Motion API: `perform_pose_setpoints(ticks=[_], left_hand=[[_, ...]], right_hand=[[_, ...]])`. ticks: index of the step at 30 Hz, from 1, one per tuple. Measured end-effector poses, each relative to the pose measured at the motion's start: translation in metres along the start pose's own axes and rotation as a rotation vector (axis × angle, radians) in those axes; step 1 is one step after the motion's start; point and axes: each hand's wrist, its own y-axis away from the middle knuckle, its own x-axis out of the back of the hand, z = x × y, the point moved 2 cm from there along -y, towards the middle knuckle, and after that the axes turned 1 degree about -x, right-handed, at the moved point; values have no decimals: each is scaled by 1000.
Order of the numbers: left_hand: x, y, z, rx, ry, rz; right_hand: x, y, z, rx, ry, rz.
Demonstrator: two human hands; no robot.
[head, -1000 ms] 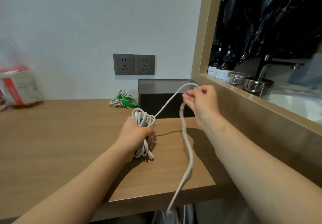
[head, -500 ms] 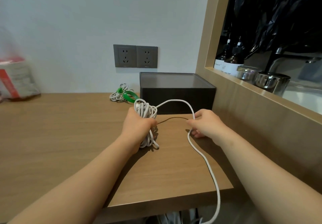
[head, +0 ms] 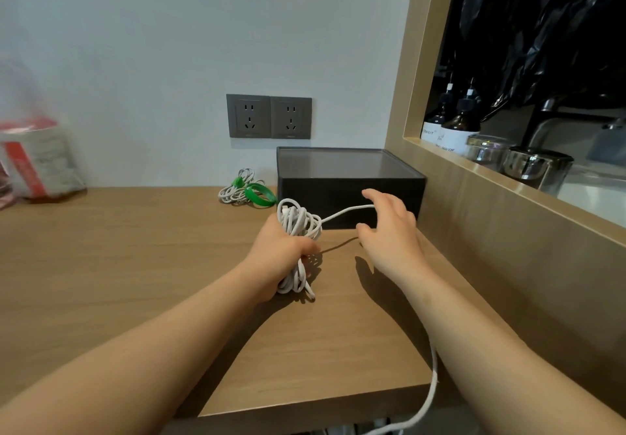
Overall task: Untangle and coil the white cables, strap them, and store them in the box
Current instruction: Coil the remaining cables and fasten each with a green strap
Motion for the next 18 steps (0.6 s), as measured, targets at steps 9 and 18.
perform_pose_setpoints(ticks=[9,18], left_hand=[[-2,-9,2,-105,75,-56],[15,-17,6,-147,-57,-15]], right_hand=[[-30,-18,-9,171,325,-54],[-27,-16,3,50,-164,-243]])
